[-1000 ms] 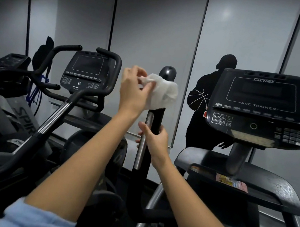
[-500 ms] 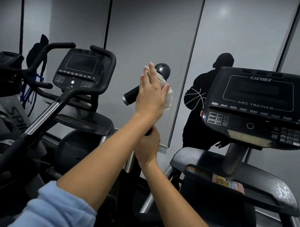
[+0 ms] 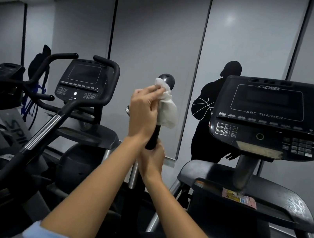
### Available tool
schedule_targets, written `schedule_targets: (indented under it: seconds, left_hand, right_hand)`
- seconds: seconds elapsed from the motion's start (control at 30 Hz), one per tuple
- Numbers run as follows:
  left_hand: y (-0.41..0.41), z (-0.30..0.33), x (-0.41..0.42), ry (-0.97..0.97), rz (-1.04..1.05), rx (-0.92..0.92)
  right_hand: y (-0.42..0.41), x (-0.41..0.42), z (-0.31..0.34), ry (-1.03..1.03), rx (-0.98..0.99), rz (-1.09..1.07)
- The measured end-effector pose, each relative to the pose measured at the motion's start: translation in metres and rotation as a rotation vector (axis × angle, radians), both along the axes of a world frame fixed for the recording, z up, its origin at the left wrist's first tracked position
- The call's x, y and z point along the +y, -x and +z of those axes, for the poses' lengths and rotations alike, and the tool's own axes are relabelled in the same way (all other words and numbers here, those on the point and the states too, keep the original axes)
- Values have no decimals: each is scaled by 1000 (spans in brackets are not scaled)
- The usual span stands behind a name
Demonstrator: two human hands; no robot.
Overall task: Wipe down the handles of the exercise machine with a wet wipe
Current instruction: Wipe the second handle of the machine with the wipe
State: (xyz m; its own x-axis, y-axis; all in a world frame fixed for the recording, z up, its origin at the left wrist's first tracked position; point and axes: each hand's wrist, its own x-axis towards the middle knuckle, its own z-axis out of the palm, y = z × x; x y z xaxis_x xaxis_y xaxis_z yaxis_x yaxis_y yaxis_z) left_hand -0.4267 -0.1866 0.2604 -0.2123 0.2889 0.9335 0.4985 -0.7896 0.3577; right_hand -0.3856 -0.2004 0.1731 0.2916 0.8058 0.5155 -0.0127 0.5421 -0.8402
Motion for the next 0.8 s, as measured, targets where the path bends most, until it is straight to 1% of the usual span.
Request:
schedule_targets:
  seconds: [0.07, 0.17, 0.3, 0.33, 0.4, 0.47, 0.5, 0.6, 0.8]
  left_hand:
    - [4, 21, 5, 9, -29, -29]
    - [8, 46, 10, 57, -44, -21]
    - [9, 49, -2, 126, -43, -36]
    - [9, 43, -7, 142, -45, -25]
    - [11, 26, -17, 161, -48, 67]
    - [12, 15, -20, 132, -7, 161]
    - [13, 15, -18, 117, 17, 174]
    - [12, 31, -12, 119, 76, 155]
    - [10, 66, -3, 168, 106, 108]
  right_hand:
    - [2, 1, -2, -1, 11, 26]
    - [2, 4, -3, 22, 1, 33]
    - [2, 2, -3, 9, -18, 17]
    - [2, 3, -3, 1, -23, 8]
    - [2, 3, -3, 10, -43, -8]
    - [3, 3, -2, 42, -28, -11]
    - [3, 3, -1, 55, -17, -9]
    - [4, 2, -1, 82, -15, -14]
    - [3, 2, -3, -3, -13, -31]
